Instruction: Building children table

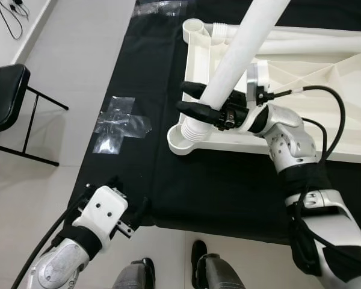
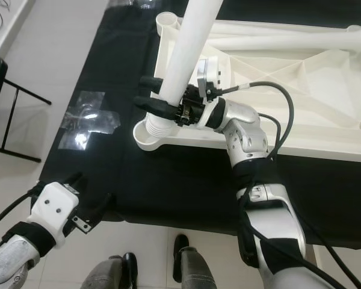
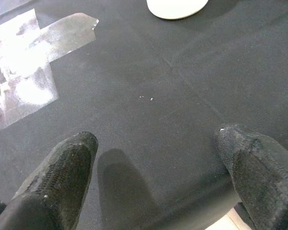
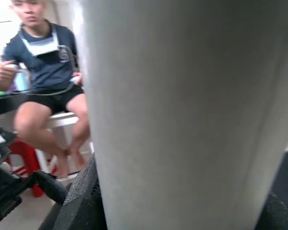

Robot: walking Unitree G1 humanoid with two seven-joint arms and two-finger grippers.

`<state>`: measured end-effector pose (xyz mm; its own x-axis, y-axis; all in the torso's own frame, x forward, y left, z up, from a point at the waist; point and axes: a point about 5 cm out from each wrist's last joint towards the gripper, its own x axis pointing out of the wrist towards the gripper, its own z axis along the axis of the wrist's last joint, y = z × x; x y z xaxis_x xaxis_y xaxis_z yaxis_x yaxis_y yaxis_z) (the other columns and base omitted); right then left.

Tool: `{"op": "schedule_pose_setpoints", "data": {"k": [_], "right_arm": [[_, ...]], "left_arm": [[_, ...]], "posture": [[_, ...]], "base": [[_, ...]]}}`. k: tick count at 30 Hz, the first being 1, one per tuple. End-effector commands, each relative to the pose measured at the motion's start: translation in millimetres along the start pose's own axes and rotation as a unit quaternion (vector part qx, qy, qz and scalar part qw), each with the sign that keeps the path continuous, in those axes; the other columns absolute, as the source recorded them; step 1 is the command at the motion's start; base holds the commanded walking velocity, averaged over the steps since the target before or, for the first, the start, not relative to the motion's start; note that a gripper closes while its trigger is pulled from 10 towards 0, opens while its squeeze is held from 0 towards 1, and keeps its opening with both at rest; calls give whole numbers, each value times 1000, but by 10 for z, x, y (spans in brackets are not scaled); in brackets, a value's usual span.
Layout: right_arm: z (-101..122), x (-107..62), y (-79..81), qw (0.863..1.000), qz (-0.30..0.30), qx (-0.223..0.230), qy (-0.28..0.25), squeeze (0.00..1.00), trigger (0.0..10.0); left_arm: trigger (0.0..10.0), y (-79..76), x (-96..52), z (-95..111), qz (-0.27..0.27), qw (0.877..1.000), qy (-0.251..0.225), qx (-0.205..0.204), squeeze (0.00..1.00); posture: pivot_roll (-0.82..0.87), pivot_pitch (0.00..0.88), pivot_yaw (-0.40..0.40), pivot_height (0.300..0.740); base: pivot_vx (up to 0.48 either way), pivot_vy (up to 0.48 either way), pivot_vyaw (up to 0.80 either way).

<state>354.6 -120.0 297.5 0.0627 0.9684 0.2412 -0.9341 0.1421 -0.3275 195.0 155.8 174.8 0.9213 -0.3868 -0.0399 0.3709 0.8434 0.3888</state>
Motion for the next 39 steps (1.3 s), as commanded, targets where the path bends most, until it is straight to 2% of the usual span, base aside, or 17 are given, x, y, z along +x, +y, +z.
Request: {"op": "schedule_pose_setpoints", "data": {"k": [1,7,9,11,12,20,23,30,35,39], "right_arm": [[-80,39,79,998,55,11,16,0,10000],[-26,139,106,996,86,0,-1,0,10000],[68,282,148,993,111,-14,-29,0,10000],[111,337,163,992,118,-21,-40,0,10000],[193,458,176,990,126,-37,-52,0,10000],[203,652,190,987,142,-63,-39,0,10000],[170,666,170,987,139,-73,-20,0,10000],[159,582,101,987,141,-75,13,0,10000],[176,457,-12,989,125,-66,38,0,10000],[220,362,-73,991,118,-49,31,0,10000]], "left_arm": [[10000,-41,-81,-87,-22,999,38,-4,0],[10000,-35,-97,-75,-22,999,41,-3,0],[10000,-53,-90,-70,-24,999,43,-3,0],[10000,-61,-84,-67,-24,999,43,-3,0],[10000,-70,-67,-63,-25,999,42,-4,0],[10000,-81,-13,-59,-22,999,38,-4,0],[10000,-85,6,-56,-20,999,37,-4,0],[10000,-87,17,-55,-14,999,36,-4,0],[10000,-100,24,-55,-14,999,34,-4,0],[10000,-108,24,-53,-14,999,34,-4,0]], "posture": [[228,489,15,740],[222,502,9,740],[216,504,1,740],[215,504,0,740],[207,504,-9,740],[191,493,-33,740],[190,491,-41,740],[180,488,-54,740],[170,490,-59,740],[167,492,-60,740]], "base": [[0,0,0],[0,0,0],[0,0,0],[0,0,0],[0,0,0],[0,0,0],[0,0,0],[0,0,0],[0,0,0],[0,0,0]]}}
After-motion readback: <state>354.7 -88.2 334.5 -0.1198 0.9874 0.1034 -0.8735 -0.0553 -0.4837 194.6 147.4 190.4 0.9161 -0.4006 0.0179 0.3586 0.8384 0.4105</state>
